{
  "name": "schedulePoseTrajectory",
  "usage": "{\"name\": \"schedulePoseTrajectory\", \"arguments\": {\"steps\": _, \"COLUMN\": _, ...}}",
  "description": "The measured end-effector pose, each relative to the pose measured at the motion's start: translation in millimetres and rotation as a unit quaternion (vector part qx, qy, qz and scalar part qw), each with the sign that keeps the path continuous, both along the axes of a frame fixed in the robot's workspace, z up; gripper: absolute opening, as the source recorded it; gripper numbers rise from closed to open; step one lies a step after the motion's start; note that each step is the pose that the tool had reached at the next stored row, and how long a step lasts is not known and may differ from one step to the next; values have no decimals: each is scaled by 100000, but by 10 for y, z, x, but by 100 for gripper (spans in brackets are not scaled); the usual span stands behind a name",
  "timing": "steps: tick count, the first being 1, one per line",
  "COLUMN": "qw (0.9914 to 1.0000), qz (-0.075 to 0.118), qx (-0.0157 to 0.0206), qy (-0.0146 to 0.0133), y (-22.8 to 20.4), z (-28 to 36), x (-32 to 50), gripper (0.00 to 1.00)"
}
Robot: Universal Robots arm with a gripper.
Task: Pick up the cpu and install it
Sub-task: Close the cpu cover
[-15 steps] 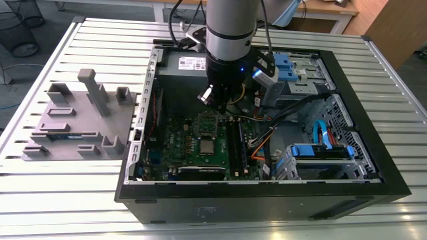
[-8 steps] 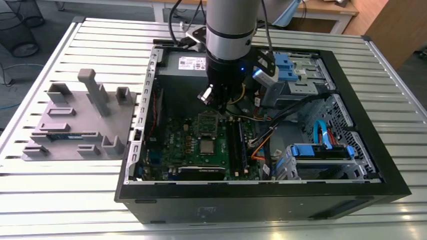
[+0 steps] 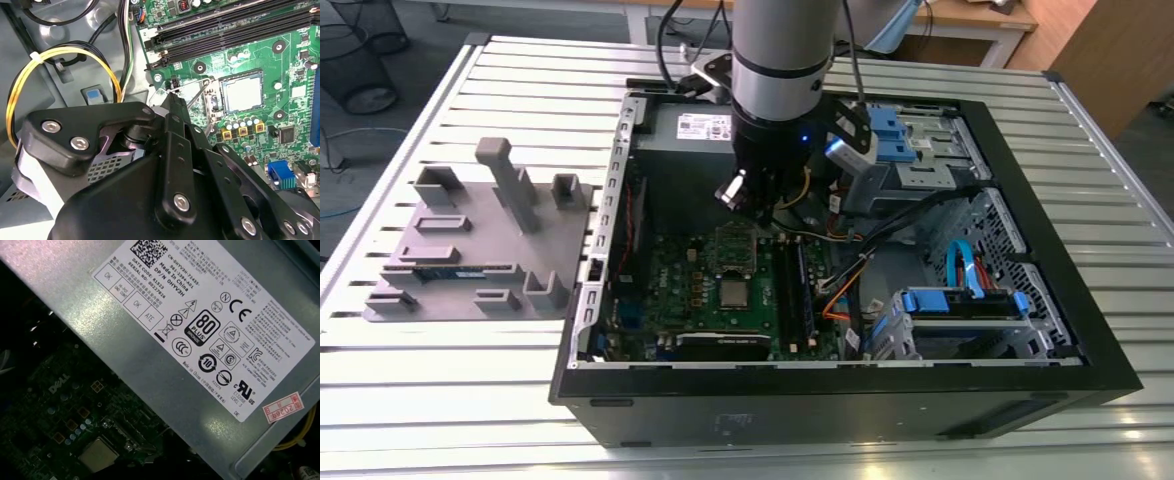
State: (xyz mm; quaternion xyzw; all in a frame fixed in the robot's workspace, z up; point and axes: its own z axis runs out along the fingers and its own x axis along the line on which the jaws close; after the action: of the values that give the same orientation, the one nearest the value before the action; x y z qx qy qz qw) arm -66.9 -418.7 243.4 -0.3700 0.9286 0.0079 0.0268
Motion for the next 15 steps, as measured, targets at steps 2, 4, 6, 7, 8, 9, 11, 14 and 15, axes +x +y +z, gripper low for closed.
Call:
{"name": "schedulePoseTrajectory", "arguments": {"steps": 2, "qw": 100000, "qz": 54, "qx": 0, "qy": -6, "y": -8, "z": 0, "x": -4, "gripper": 11}}
{"name": "schedulePoseTrajectory", "arguments": {"steps": 4, "qw": 100000, "qz": 110, "qx": -22, "qy": -10, "y": -16, "z": 0, "x": -10, "gripper": 11}}
{"name": "schedulePoseTrajectory", "arguments": {"steps": 6, "qw": 100000, "qz": 150, "qx": -41, "qy": -19, "y": -25, "z": 0, "x": -16, "gripper": 11}}
{"name": "schedulePoseTrajectory", "arguments": {"steps": 7, "qw": 100000, "qz": 174, "qx": -46, "qy": -22, "y": -32, "z": 0, "x": -20, "gripper": 11}}
{"name": "schedulePoseTrajectory", "arguments": {"steps": 8, "qw": 100000, "qz": 195, "qx": -50, "qy": -27, "y": -39, "z": 0, "x": -24, "gripper": 11}}
{"name": "schedulePoseTrajectory", "arguments": {"steps": 9, "qw": 100000, "qz": 206, "qx": -49, "qy": -35, "y": -47, "z": 0, "x": -31, "gripper": 11}}
{"name": "schedulePoseTrajectory", "arguments": {"steps": 11, "qw": 100000, "qz": 221, "qx": -54, "qy": -58, "y": -66, "z": 0, "x": -45, "gripper": 11}}
{"name": "schedulePoseTrajectory", "arguments": {"steps": 14, "qw": 100000, "qz": 239, "qx": -50, "qy": -92, "y": -94, "z": 0, "x": -65, "gripper": 11}}
{"name": "schedulePoseTrajectory", "arguments": {"steps": 15, "qw": 100000, "qz": 242, "qx": -49, "qy": -98, "y": -104, "z": 0, "x": -69, "gripper": 11}}
